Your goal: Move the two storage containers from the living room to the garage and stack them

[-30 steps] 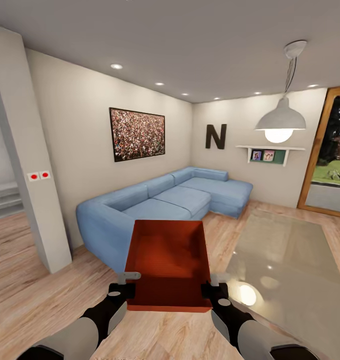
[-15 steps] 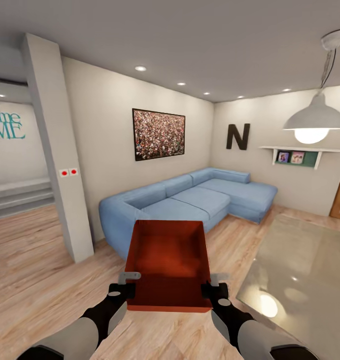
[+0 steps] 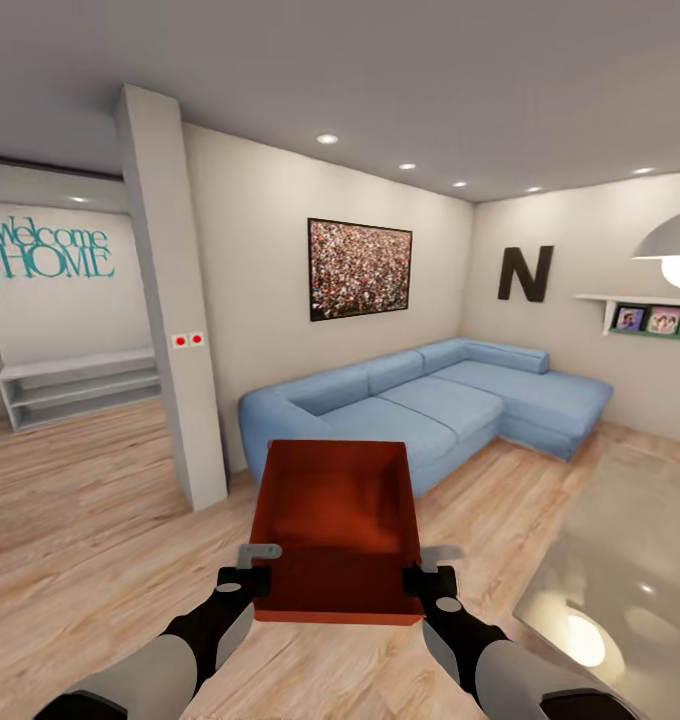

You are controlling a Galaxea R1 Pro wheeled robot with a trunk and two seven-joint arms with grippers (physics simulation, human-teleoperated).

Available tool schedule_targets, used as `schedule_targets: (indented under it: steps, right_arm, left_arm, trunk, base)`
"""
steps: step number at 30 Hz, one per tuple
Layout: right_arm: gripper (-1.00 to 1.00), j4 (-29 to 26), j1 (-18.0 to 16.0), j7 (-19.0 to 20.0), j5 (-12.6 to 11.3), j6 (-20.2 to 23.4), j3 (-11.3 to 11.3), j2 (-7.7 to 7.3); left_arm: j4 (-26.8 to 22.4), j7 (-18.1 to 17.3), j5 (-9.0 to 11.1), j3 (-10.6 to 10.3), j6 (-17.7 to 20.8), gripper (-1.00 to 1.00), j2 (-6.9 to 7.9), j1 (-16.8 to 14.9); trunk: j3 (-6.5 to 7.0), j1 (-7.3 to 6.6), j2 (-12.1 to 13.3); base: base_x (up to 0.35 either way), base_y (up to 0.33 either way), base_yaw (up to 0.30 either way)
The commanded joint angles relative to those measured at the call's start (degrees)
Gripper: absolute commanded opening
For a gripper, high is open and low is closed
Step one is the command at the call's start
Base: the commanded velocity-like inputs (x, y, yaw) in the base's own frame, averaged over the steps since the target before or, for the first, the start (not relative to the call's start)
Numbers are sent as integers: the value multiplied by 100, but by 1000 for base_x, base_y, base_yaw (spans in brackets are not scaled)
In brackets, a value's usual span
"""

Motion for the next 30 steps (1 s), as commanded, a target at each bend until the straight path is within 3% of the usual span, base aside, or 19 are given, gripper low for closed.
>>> schedule_targets:
  steps: [1,30]
  right_arm:
    - [-100,15,1,-51,4,-2,-11,-1]
    - [-100,11,1,-43,5,-2,-11,-1]
  left_arm:
    - [-44,116,-49,407,14,-100,3,-12]
    - [-44,116,-49,407,14,-100,3,-12]
  trunk:
    - [-11,2,-9]
    - [-11,2,-9]
  base:
    - [0,0,267]
    - [0,0,267]
